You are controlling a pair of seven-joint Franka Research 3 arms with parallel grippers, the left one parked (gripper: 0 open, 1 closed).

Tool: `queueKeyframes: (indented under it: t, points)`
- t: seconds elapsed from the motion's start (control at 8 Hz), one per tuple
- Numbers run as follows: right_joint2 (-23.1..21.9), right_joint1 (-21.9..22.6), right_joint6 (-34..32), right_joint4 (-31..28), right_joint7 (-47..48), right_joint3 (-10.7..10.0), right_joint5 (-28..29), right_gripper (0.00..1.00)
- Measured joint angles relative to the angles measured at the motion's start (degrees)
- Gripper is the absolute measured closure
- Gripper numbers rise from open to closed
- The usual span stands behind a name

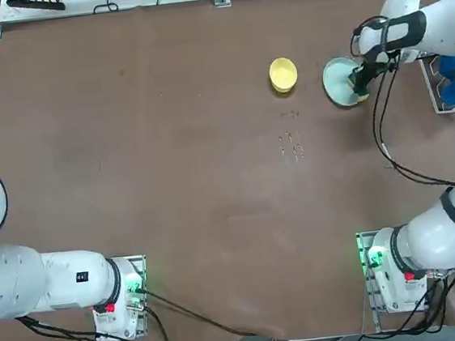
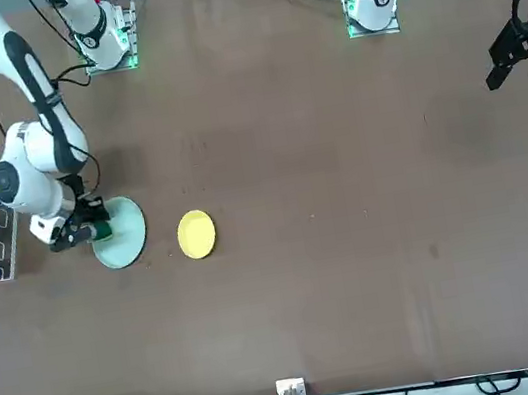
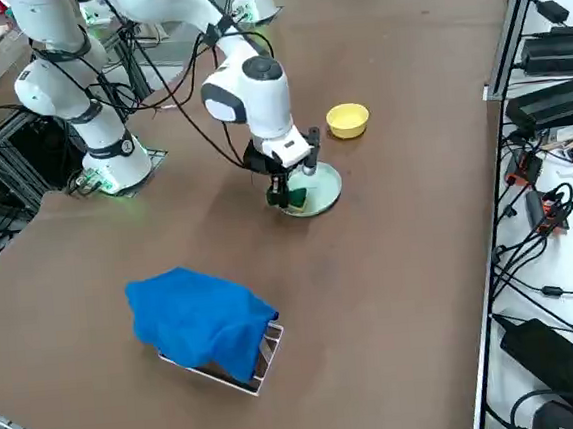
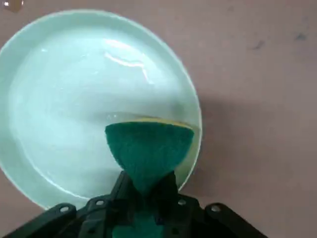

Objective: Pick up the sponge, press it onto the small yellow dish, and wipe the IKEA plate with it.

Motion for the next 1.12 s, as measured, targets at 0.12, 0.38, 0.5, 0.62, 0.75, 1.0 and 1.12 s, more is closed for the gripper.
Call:
queueKeyframes:
  t: [0.12,0.38,0.5,0.62,0.75,1.0,1.12]
  points:
    - [1.5,0.0,0.0,1.9,-0.4,0.0,0.0,0.79]
    - [5.3,0.0,0.0,6.3,-0.5,0.7,0.0,0.79]
    - [6.4,0.1,-0.1,8.1,-0.5,1.5,0.0,0.79]
    - [7.1,0.2,-0.1,9.4,-0.3,2.6,0.1,0.79]
    - [7.6,0.5,-0.1,10.1,0.7,3.5,0.1,0.79]
    - [7.8,2.0,-0.1,10.5,3.8,4.2,0.1,0.79]
    - [7.8,2.9,-0.6,10.5,5.0,4.2,0.1,0.79]
